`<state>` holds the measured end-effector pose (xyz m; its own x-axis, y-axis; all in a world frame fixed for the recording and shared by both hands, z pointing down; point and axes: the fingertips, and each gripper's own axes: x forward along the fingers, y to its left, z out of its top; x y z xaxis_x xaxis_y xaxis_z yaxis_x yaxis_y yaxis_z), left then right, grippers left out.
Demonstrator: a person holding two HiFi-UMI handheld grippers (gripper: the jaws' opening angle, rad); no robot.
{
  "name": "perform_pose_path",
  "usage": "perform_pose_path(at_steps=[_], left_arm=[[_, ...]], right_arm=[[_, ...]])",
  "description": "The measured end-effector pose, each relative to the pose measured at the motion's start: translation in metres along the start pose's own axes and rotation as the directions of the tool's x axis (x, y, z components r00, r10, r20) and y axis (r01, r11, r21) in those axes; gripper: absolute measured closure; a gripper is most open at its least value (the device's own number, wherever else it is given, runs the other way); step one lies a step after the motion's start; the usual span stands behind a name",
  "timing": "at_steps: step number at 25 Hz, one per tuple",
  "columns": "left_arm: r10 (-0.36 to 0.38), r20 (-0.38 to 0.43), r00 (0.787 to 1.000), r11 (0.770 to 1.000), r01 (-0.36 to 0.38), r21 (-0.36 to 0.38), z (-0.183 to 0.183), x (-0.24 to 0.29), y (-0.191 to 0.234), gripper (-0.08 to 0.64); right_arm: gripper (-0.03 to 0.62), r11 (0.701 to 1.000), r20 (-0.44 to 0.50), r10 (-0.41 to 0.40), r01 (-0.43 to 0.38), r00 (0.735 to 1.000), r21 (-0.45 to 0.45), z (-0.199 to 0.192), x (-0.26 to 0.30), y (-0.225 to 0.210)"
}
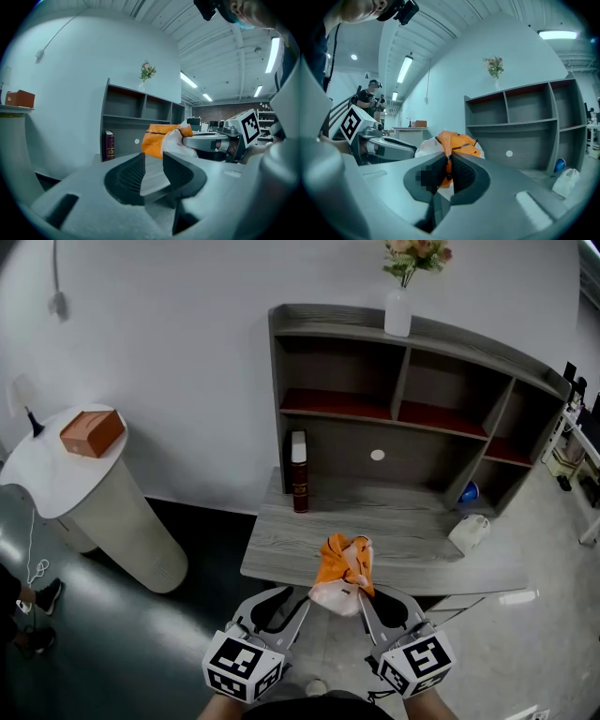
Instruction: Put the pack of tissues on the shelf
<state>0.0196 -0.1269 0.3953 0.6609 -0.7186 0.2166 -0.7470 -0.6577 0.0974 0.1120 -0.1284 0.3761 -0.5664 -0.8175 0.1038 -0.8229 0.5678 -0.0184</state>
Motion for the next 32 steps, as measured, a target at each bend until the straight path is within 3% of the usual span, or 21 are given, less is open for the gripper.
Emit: perform_pose_path(at_steps=[16, 32], left_arm=[[-0.016, -0.002, 1.000, 1.000, 0.016, 0.025, 0.011, 0.039, 0.016, 0.456], [-0.041, -0.001, 0.999, 0.999, 0.041, 0.009, 0.042, 0.102, 0.094, 0.460]], right_arm=[[0.584, 1.000, 0.004, -0.016, 0.016, 1.000, -0.001, 0.003, 0.026, -0.040], [0.584, 0.996, 0.047, -0.052, 0.055, 0.998, -0.065, 0.052, 0.123, -0.094]])
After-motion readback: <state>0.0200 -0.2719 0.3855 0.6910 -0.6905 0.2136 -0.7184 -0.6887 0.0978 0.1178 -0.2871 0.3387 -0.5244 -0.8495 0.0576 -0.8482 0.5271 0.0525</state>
